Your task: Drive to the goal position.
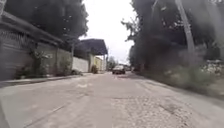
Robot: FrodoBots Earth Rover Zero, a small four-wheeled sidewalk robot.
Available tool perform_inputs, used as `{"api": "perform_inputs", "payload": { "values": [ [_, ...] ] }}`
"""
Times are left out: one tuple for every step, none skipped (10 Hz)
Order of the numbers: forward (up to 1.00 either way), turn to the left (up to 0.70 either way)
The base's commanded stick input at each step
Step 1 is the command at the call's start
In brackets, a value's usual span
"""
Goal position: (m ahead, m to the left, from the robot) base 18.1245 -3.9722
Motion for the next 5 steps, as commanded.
{"api": "perform_inputs", "payload": {
  "values": [
    [0.70,0.00],
    [0.70,0.00],
    [0.70,0.00],
    [0.70,0.00],
    [0.70,0.00]
  ]
}}
